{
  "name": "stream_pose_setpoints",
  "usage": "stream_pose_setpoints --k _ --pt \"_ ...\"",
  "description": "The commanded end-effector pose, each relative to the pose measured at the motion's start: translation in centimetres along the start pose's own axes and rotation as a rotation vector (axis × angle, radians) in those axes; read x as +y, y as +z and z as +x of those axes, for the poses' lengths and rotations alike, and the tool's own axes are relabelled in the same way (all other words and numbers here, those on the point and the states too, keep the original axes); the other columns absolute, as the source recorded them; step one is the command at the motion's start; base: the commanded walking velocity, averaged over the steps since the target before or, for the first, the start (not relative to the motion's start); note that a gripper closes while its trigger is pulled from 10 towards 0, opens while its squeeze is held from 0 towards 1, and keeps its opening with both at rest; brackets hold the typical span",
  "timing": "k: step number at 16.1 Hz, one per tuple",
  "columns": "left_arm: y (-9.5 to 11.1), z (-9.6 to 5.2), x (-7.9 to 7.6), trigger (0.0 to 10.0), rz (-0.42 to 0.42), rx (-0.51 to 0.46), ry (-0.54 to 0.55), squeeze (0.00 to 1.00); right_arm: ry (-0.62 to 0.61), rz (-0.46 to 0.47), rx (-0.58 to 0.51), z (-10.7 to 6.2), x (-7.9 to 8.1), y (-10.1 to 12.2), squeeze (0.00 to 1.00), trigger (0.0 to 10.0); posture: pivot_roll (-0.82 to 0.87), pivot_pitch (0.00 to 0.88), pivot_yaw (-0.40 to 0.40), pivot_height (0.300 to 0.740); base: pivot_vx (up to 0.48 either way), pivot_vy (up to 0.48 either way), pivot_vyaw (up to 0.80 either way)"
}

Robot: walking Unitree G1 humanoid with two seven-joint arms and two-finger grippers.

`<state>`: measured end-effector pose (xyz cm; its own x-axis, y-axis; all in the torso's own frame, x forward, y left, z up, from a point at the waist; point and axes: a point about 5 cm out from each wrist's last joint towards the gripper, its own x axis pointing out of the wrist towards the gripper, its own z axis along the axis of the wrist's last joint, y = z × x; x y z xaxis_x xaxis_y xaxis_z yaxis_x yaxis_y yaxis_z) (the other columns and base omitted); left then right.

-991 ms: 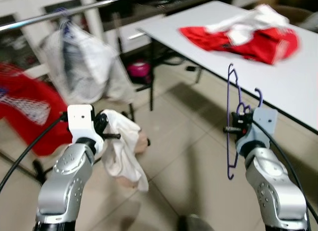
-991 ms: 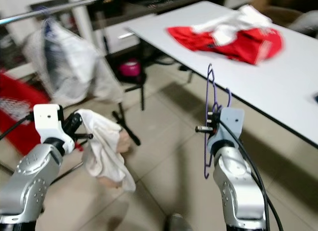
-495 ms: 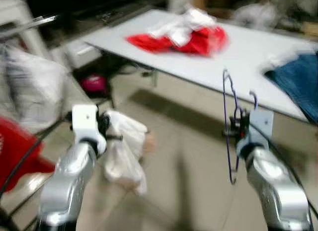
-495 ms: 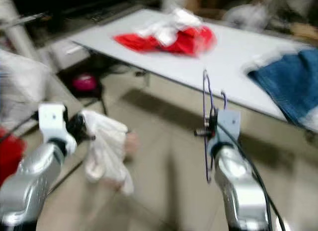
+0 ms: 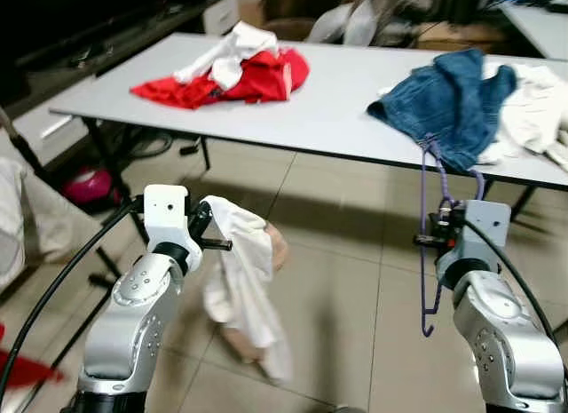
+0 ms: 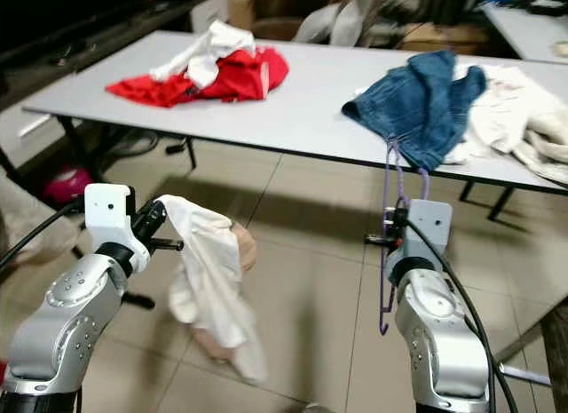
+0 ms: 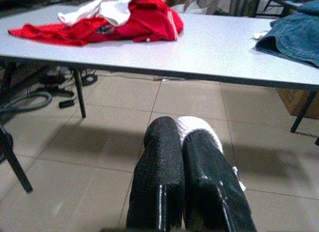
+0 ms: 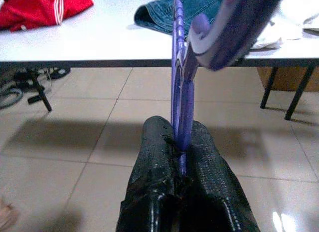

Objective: Hang hanger

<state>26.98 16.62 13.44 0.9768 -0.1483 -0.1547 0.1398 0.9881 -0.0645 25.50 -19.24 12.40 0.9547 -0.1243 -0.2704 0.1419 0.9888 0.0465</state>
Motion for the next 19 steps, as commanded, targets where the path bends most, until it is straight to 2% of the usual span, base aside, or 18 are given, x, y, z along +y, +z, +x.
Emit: stream_pose_setpoints --k 1,5,8,19 --pt "0.6 0.0 0.5 10.0 0.016 -0.023 0.012 0.00 0.047 0.011 -0.036 0.0 1.1 0.7 0.00 10.0 -0.12 0.003 0.070 0.740 0.000 0.315 -0.80" --pt "0.6 0.1 0.5 10.0 0.022 -0.020 0.009 0.00 0.068 -0.010 -0.053 -0.1 1.7 0.8 0.00 10.0 -0.12 0.004 0.072 0.740 0.000 0.350 -0.63" --pt "0.7 0.2 0.6 10.0 0.027 -0.021 0.010 0.00 0.090 -0.013 -0.059 -0.1 2.2 0.8 0.00 10.0 -0.12 0.006 0.074 0.740 0.000 0.375 0.00" --pt "0.6 0.3 0.4 10.0 0.035 -0.018 0.006 0.00 0.099 -0.012 -0.060 0.0 2.3 0.8 0.00 10.0 -0.12 0.005 0.073 0.740 0.000 0.375 0.00"
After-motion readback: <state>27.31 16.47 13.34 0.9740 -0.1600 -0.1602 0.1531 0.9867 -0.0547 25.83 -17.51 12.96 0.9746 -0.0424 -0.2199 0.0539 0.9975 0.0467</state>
